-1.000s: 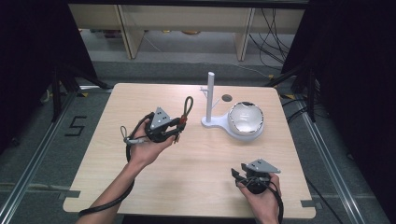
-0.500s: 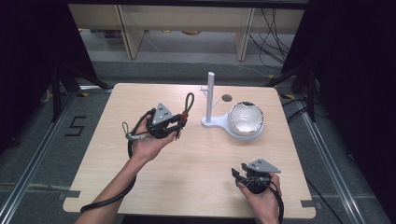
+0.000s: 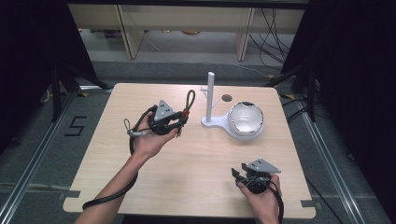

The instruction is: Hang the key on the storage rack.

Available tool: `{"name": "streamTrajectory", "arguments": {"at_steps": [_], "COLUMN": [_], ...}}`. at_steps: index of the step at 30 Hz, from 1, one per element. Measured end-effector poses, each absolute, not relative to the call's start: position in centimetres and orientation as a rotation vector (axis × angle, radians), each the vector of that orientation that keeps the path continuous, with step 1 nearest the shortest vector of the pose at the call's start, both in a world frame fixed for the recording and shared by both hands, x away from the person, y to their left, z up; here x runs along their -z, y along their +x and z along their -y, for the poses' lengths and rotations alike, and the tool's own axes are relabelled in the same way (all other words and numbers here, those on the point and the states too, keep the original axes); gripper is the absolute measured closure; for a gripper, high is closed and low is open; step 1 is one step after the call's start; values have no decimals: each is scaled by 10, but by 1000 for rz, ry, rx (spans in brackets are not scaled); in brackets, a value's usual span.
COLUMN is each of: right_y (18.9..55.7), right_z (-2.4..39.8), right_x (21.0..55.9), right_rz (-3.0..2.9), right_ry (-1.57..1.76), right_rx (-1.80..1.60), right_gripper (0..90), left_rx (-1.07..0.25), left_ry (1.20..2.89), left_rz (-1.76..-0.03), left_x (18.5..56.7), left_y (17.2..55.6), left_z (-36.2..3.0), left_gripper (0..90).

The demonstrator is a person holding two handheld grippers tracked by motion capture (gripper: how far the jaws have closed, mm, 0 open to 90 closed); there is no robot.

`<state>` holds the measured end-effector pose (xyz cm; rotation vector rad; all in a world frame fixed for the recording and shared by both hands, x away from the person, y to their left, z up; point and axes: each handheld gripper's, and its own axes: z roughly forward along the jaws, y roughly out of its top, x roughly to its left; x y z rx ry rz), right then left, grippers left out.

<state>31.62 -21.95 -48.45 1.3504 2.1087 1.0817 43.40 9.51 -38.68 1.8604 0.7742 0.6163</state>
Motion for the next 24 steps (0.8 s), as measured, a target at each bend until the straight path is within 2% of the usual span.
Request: {"name": "streamTrajectory", "arguments": {"at_steps": [24], "right_y": [317], "right_z": [220], "right_x": [485], "right_rz": [-2105], "right_ry": [1348], "right_rx": [-1103], "right_gripper": [536], "left_rx": [-606], "left_ry": [1874], "left_rz": [-778], "left_x": [385], "left_y": [447], "left_z": [-86], "left_gripper": [691]}}
